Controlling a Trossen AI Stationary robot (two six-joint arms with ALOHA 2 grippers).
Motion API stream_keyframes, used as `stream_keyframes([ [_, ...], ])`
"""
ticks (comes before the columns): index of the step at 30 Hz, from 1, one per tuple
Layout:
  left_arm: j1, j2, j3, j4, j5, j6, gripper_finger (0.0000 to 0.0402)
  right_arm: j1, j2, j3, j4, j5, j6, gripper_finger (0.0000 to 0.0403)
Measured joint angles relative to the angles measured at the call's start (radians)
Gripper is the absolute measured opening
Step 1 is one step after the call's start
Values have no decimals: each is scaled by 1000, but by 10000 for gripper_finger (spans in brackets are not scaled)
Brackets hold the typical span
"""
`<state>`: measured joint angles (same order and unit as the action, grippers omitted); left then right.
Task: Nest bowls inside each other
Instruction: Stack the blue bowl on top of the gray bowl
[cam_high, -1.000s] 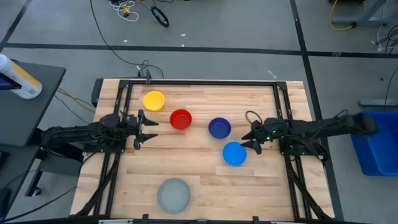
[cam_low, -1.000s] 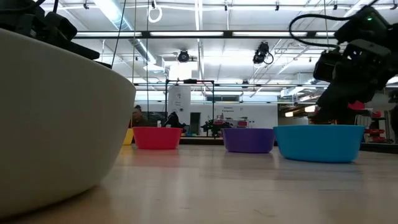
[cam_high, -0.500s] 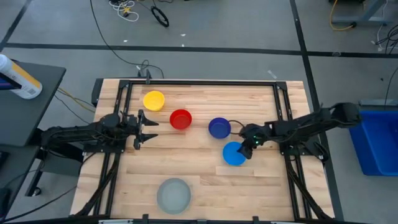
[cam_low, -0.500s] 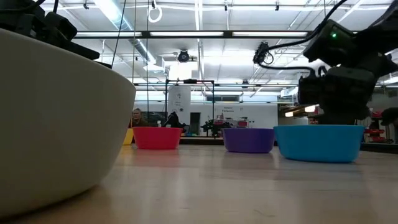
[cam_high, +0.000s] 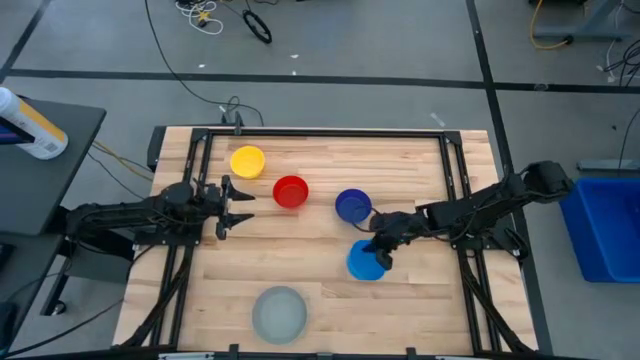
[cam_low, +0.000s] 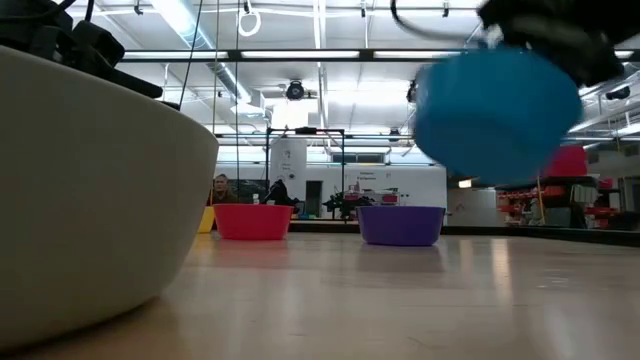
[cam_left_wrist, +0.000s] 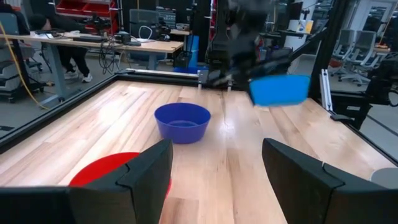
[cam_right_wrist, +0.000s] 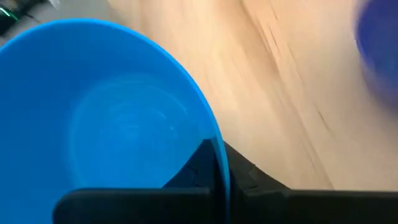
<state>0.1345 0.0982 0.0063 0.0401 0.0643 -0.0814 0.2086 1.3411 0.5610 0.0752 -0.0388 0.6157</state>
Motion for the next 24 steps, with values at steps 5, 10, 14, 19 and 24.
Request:
stream_keyframes([
  [5, 0, 0, 0, -1, 0, 0, 255, 23, 61, 181, -20, 64, -76, 2],
  [10, 0, 0, 0, -2, -1, 0, 255, 37, 262, 407, -58, 28, -144, 2],
  [14, 0, 0, 0, -9, -29, 12, 255, 51, 451, 593, -100, -43, -169, 1],
  [19, 0, 0, 0, -14, -45, 16, 255, 76, 622, 785, -104, -122, -190, 1],
  [24, 0, 0, 0, -14, -46, 21, 255, 101, 733, 945, -103, -147, -195, 1],
])
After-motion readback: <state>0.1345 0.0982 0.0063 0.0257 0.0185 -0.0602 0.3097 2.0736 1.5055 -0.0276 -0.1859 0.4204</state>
